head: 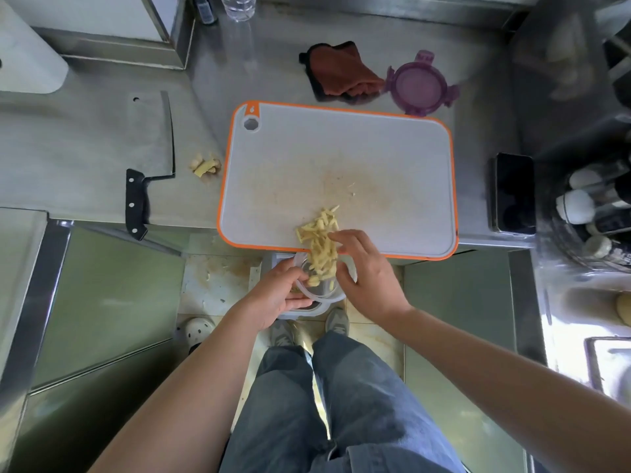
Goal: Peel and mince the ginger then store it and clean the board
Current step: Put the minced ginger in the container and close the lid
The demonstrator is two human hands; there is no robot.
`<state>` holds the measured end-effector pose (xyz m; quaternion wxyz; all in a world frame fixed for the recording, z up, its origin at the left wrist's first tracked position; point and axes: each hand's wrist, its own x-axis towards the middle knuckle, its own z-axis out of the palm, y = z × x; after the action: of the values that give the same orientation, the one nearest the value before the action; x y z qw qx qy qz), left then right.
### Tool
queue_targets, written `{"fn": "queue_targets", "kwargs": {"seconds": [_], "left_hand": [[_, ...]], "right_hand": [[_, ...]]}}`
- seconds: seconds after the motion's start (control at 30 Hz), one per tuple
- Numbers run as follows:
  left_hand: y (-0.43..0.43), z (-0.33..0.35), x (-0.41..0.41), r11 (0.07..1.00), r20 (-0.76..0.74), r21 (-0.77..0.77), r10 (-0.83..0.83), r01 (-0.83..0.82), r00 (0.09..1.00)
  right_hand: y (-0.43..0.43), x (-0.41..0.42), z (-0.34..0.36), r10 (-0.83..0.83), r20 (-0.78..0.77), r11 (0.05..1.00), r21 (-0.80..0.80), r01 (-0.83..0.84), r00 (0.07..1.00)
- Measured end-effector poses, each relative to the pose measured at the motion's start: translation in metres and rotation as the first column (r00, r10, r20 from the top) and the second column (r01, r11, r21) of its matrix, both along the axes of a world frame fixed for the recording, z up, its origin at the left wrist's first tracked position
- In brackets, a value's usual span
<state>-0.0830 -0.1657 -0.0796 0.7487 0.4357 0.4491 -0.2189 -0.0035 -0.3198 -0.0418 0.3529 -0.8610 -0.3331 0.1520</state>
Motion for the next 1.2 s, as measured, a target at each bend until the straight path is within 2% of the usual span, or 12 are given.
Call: {"fn": "queue_targets", "kwargs": {"seconds": [0.1, 0.17, 0.27, 0.33, 0.5, 0.6, 0.7, 0.8, 0.9, 1.0, 1.1, 1.2], "left_hand": [[0.002, 0.000, 0.000, 1.000, 0.000, 0.007, -0.018, 0.018, 1.000], [0.002, 0.000, 0.000, 1.000, 0.006, 0.012, -0.027, 0.027, 1.000], [0.005, 0.002, -0.001, 0.999, 0.011, 0.017, -0.034, 0.034, 0.999], [0.007, 0.002, -0.003, 0.999, 0.009, 0.023, -0.040, 0.040, 0.999], [0.012, 0.002, -0.006, 1.000, 0.008, 0.015, -0.019, 0.019, 1.000], [0.012, 0.002, -0.007, 1.000, 0.008, 0.011, -0.013, 0.013, 1.000], [0.013, 0.002, -0.008, 1.000, 0.014, 0.012, -0.024, 0.023, 1.000], [0.013, 0.002, -0.008, 1.000, 0.022, 0.009, -0.025, 0.025, 0.999], [0.012, 0.003, -0.008, 1.000, 0.029, 0.006, -0.024, 0.023, 0.999], [0.011, 0.001, -0.007, 1.000, 0.025, 0.001, -0.017, 0.017, 1.000], [0.009, 0.002, -0.006, 1.000, 0.018, 0.003, -0.012, 0.012, 1.000], [0.007, 0.003, -0.006, 1.000, 0.012, 0.000, -0.010, 0.010, 1.000]], "right_hand": [[0.009, 0.024, -0.003, -0.037, 0.069, 0.999, 0.004, 0.036, 0.997], [0.017, 0.039, -0.006, -0.009, 0.050, 0.998, -0.054, 0.012, 0.999], [0.031, 0.046, -0.011, 0.109, -0.044, 0.982, -0.152, -0.115, 0.993], [0.032, 0.040, -0.015, 0.210, 0.009, 0.960, -0.188, -0.205, 0.978], [0.017, 0.036, -0.013, 0.267, 0.058, 0.962, -0.081, -0.262, 0.962], [0.027, 0.044, -0.011, 0.266, 0.060, 0.962, -0.086, -0.260, 0.962], [0.041, 0.042, -0.014, 0.414, 0.055, 0.901, -0.170, -0.400, 0.909], [0.038, 0.036, -0.015, 0.505, 0.128, 0.858, -0.181, -0.481, 0.853], [0.023, 0.036, -0.008, 0.473, 0.144, 0.881, -0.092, -0.465, 0.869], [0.014, 0.043, -0.006, 0.375, 0.119, 0.927, -0.044, -0.373, 0.919], [0.014, 0.053, -0.015, 0.254, 0.068, 0.957, -0.164, -0.240, 0.965], [0.009, 0.045, -0.021, 0.307, 0.031, 0.925, -0.243, -0.291, 0.951]]}}
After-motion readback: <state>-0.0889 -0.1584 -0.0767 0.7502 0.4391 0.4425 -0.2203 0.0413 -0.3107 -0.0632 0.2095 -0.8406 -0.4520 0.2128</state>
